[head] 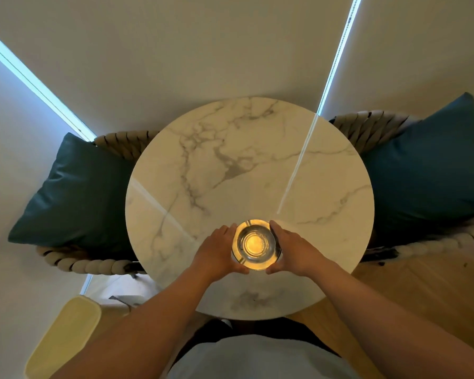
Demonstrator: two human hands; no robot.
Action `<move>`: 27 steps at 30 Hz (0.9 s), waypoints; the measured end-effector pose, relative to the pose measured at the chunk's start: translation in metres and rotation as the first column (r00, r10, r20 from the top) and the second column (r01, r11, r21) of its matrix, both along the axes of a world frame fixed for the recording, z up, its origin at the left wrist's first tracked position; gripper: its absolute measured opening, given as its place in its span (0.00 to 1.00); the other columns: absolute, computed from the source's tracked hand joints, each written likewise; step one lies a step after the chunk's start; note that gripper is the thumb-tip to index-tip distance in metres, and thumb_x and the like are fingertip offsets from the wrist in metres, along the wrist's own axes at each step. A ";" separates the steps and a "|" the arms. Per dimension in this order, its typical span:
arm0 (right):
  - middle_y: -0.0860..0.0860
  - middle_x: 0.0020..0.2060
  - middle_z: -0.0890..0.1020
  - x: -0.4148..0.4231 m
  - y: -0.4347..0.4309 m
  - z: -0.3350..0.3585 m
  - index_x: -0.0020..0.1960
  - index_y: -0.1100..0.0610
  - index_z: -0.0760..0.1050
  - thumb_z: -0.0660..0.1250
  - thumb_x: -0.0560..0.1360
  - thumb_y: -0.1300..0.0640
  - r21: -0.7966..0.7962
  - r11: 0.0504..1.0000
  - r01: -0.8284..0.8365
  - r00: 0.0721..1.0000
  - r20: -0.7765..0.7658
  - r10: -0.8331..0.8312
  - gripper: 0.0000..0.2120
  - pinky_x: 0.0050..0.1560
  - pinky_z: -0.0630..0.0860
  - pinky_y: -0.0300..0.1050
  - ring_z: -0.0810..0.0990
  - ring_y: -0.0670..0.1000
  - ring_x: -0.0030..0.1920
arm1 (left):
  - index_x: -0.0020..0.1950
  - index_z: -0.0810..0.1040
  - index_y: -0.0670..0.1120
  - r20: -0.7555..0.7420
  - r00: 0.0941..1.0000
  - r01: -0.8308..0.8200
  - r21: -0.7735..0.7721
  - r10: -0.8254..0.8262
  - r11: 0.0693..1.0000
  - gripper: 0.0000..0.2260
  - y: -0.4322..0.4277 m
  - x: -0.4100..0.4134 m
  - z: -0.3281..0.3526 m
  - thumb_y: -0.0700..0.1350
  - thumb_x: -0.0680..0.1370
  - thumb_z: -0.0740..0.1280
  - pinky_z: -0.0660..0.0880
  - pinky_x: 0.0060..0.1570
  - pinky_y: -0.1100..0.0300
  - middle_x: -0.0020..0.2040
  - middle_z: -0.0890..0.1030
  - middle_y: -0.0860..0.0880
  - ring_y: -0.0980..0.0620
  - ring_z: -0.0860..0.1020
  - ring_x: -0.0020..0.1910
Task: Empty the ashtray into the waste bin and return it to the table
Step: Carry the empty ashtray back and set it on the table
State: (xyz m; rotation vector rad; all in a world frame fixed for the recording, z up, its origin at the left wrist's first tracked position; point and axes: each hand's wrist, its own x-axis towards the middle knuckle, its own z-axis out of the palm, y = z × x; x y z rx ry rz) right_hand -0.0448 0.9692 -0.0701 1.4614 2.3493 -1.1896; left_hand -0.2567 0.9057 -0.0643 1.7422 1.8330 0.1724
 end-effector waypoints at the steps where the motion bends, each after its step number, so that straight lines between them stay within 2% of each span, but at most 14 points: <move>1: 0.54 0.69 0.74 0.000 0.008 0.000 0.80 0.52 0.47 0.82 0.60 0.45 0.005 1.000 -0.010 1.000 0.003 0.010 0.61 0.61 0.76 0.55 0.76 0.57 0.64 | 0.72 0.65 0.50 -0.004 1.000 -0.014 0.002 0.014 1.000 0.47 0.006 0.001 0.000 0.58 0.59 0.82 0.74 0.56 0.52 0.62 0.75 0.49 0.48 0.74 0.60; 6: 0.55 0.69 0.73 -0.011 0.041 -0.002 0.81 0.52 0.45 0.82 0.61 0.46 0.015 1.000 -0.012 1.000 0.001 0.012 0.61 0.61 0.76 0.54 0.76 0.58 0.65 | 0.72 0.64 0.53 0.013 0.999 -0.053 0.011 0.052 0.999 0.47 0.037 -0.007 -0.002 0.57 0.58 0.82 0.73 0.57 0.53 0.61 0.75 0.51 0.49 0.73 0.61; 12: 0.55 0.68 0.73 -0.030 0.077 -0.012 0.80 0.53 0.45 0.82 0.62 0.48 0.028 0.998 0.058 0.998 -0.016 -0.057 0.61 0.61 0.76 0.54 0.77 0.58 0.64 | 0.71 0.66 0.52 0.035 0.997 -0.064 0.009 0.064 0.998 0.46 0.083 -0.026 -0.015 0.55 0.58 0.83 0.74 0.58 0.51 0.61 0.76 0.51 0.49 0.73 0.60; 17: 0.53 0.66 0.75 -0.049 0.105 -0.028 0.75 0.53 0.54 0.83 0.59 0.50 0.028 0.992 0.122 0.991 -0.054 -0.121 0.54 0.58 0.77 0.55 0.78 0.57 0.61 | 0.71 0.67 0.51 0.054 0.995 -0.082 -0.002 0.082 0.997 0.44 0.116 -0.044 -0.032 0.53 0.59 0.83 0.73 0.58 0.50 0.61 0.76 0.51 0.49 0.73 0.60; 27: 0.55 0.66 0.71 -0.077 0.134 -0.058 0.77 0.53 0.54 0.83 0.60 0.46 0.027 0.995 0.093 0.994 0.058 -0.095 0.55 0.59 0.77 0.55 0.76 0.59 0.63 | 0.67 0.70 0.47 -0.030 0.998 -0.061 -0.019 0.061 0.998 0.40 0.147 -0.064 -0.064 0.55 0.60 0.81 0.74 0.57 0.49 0.60 0.75 0.47 0.45 0.73 0.60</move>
